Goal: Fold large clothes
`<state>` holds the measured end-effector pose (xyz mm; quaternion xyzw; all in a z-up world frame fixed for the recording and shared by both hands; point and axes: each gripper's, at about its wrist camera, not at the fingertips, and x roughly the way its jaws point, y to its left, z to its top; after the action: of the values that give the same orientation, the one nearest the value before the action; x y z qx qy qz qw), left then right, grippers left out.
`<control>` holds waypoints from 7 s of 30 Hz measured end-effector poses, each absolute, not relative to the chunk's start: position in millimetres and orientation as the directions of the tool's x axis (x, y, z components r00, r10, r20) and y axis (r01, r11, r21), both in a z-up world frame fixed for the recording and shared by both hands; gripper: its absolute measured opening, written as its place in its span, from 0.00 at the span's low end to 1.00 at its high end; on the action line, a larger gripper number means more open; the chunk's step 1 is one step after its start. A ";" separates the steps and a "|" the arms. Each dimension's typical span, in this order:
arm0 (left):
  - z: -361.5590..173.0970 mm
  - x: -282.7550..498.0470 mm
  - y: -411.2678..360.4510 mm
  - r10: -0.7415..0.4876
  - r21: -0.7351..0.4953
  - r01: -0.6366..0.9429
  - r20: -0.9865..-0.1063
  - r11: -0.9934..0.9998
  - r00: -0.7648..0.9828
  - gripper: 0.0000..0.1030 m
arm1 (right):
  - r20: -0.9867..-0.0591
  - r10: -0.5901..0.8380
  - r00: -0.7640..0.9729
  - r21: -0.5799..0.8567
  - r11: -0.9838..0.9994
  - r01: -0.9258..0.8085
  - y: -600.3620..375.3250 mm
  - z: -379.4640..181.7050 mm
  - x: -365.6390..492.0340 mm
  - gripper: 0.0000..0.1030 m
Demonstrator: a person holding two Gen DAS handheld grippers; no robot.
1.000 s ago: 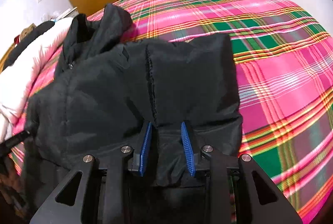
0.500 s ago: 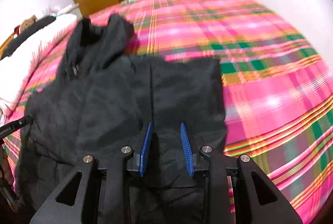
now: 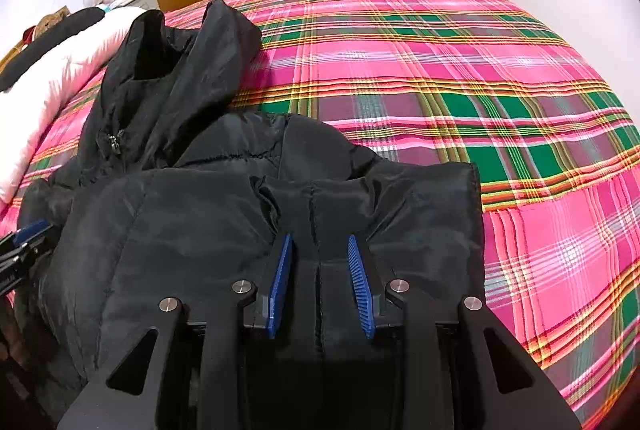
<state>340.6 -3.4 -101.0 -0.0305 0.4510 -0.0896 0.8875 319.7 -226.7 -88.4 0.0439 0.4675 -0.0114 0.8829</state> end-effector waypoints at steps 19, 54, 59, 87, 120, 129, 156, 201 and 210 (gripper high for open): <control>-103.2 302.9 -23.2 -0.133 -0.048 0.181 -0.860 0.982 0.493 0.55 | -0.846 0.057 0.531 0.049 0.998 -0.030 -179.5 -80.6 259.7 0.30; -26.7 351.1 22.2 -0.190 -0.171 0.090 -0.771 0.981 0.608 0.54 | -0.786 0.146 0.601 0.127 0.989 -0.074 -158.2 -14.0 333.9 0.39; -20.8 415.7 19.0 -0.212 -0.176 0.119 -0.770 0.977 0.602 0.55 | -0.782 0.155 0.604 0.114 0.988 -0.105 -152.2 -9.6 388.2 0.39; -32.5 488.4 7.8 -0.220 -0.173 0.137 -0.706 0.975 0.673 0.04 | -0.741 0.185 0.645 0.154 0.983 -0.104 -156.1 11.8 464.3 0.07; -53.1 204.0 101.5 -0.141 -0.289 -0.156 -0.786 0.944 0.601 0.05 | -0.803 0.281 0.525 0.360 0.932 0.052 -191.3 -40.0 218.7 0.45; -12.9 210.3 86.5 -0.215 -0.347 -0.056 -0.692 0.936 0.689 0.33 | -0.724 0.383 0.574 0.467 0.884 -0.001 -175.3 -8.2 221.3 0.45; -118.1 248.5 14.5 -0.169 -0.165 0.056 -0.832 0.985 0.528 0.37 | -0.850 0.364 0.380 0.393 0.919 0.000 -126.3 -113.1 249.3 0.10; -110.7 262.8 1.6 -0.183 -0.137 0.130 -0.851 0.982 0.491 0.38 | -0.848 0.223 0.480 0.177 0.974 -0.140 -116.3 -116.4 238.7 0.20; -117.0 266.5 -10.1 -0.164 -0.119 0.121 -0.854 0.985 0.494 0.38 | -0.854 0.253 0.454 0.221 0.968 -0.123 -123.3 -131.0 238.3 0.20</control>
<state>266.5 -10.1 -117.0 -0.0215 0.4961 -0.0825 0.8641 238.3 -123.3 -131.0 0.0633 0.5106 0.1106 0.8503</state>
